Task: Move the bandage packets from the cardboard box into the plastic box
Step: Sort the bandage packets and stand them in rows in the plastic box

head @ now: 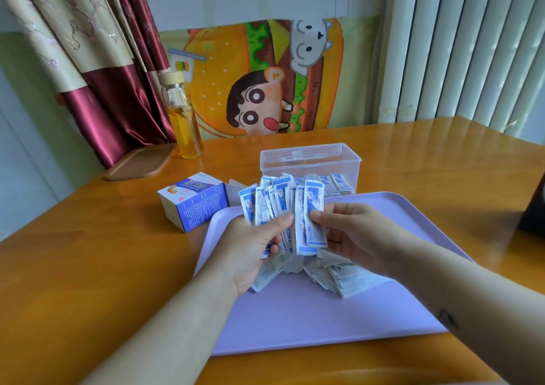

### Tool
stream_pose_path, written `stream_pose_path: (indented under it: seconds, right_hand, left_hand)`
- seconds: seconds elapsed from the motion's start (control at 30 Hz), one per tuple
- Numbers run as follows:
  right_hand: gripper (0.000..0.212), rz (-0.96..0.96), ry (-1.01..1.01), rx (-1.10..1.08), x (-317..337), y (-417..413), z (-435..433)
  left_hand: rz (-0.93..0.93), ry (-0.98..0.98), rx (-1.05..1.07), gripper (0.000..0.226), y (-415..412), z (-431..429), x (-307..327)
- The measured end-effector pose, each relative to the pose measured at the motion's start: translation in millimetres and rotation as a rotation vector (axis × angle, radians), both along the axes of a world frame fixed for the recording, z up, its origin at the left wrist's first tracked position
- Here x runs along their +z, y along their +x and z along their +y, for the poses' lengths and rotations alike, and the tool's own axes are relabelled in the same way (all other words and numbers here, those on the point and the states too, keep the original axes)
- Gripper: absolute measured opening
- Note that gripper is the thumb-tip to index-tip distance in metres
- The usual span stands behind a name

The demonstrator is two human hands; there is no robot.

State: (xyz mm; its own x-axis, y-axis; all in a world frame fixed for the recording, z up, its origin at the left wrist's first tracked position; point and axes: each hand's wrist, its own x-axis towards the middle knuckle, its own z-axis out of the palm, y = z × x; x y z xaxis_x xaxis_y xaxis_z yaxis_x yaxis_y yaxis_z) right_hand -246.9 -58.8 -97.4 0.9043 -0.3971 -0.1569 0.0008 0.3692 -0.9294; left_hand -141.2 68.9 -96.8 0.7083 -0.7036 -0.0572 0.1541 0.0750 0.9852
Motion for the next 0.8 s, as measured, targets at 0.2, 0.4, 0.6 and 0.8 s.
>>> stream_pose_path:
  seconds: [0.2, 0.4, 0.6, 0.8]
  right_hand:
    - [0.038, 0.044, -0.011, -0.047, -3.4, 0.4, 1.2]
    - [0.021, 0.030, 0.046, -0.024, -3.5, -2.4, 1.1]
    - [0.020, 0.009, 0.098, -0.038, -3.1, -4.0, -0.9]
    - [0.016, -0.077, -0.008, -0.109, -1.2, -7.2, -4.8]
  left_hand:
    - [-0.064, 0.029, 0.004, 0.011, -4.0, -0.2, 2.1]
    - [0.044, 0.026, -0.073, 0.007, -4.3, -1.3, 3.9]
    - [0.079, 0.030, -0.016, 0.005, -4.2, -2.6, 5.9]
    - [0.072, 0.007, -0.037, 0.017, -4.1, -2.6, 7.5]
